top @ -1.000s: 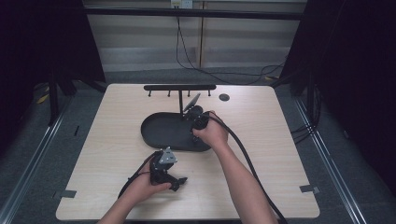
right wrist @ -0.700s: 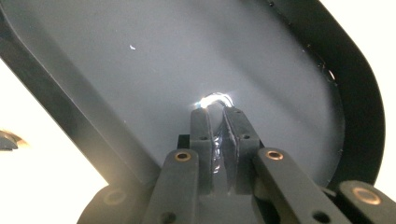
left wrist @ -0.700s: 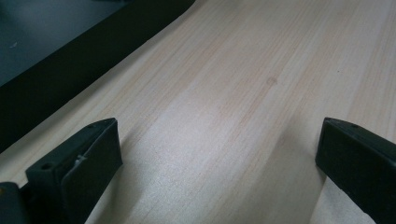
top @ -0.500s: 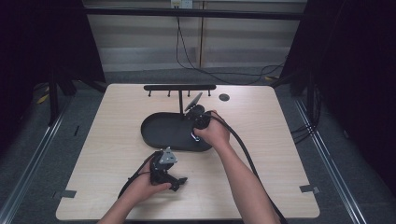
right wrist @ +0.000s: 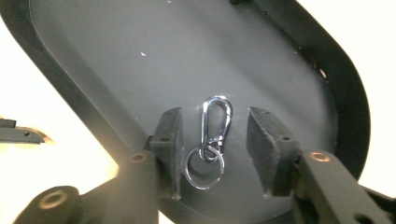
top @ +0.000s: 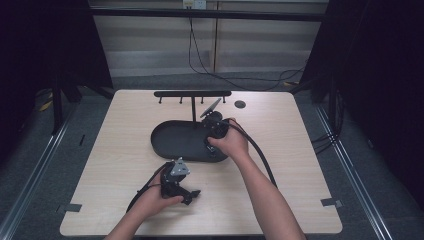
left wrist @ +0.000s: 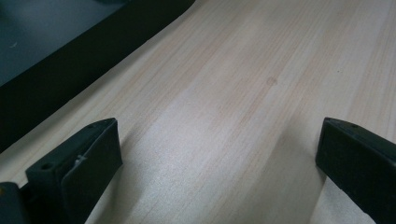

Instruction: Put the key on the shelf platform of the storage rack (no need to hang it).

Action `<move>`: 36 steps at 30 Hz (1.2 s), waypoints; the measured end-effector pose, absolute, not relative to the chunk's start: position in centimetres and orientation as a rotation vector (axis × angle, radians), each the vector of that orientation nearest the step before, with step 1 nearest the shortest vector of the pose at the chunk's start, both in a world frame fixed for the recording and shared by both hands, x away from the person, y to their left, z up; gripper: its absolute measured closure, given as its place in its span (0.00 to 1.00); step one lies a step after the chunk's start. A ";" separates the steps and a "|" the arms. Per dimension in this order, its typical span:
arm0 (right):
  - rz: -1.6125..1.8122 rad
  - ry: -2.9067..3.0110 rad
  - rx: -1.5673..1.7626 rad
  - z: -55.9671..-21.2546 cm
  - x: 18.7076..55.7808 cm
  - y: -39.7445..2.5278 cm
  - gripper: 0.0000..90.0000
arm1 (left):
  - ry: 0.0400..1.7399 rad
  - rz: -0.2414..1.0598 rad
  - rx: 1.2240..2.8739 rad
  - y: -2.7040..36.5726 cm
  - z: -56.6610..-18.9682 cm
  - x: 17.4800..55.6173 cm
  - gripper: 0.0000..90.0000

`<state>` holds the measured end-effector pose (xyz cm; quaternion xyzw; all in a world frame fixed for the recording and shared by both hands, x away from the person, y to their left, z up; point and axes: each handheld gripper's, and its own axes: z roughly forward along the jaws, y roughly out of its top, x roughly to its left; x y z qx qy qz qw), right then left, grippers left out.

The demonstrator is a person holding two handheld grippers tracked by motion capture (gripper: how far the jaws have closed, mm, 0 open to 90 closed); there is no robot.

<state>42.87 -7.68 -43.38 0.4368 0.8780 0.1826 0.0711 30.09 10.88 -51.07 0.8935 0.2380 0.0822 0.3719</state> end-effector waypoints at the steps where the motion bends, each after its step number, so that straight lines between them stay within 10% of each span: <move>1: 0.555 2.634 1.315 -43.3 42.7 -7.7 0.61 | 0.610 0.210 2.290 10.9 -51.1 30.1 0.00; 36: 0.607 2.607 1.269 -41.4 37.6 -11.2 0.32 | 0.611 0.210 2.289 10.9 -51.1 30.1 0.00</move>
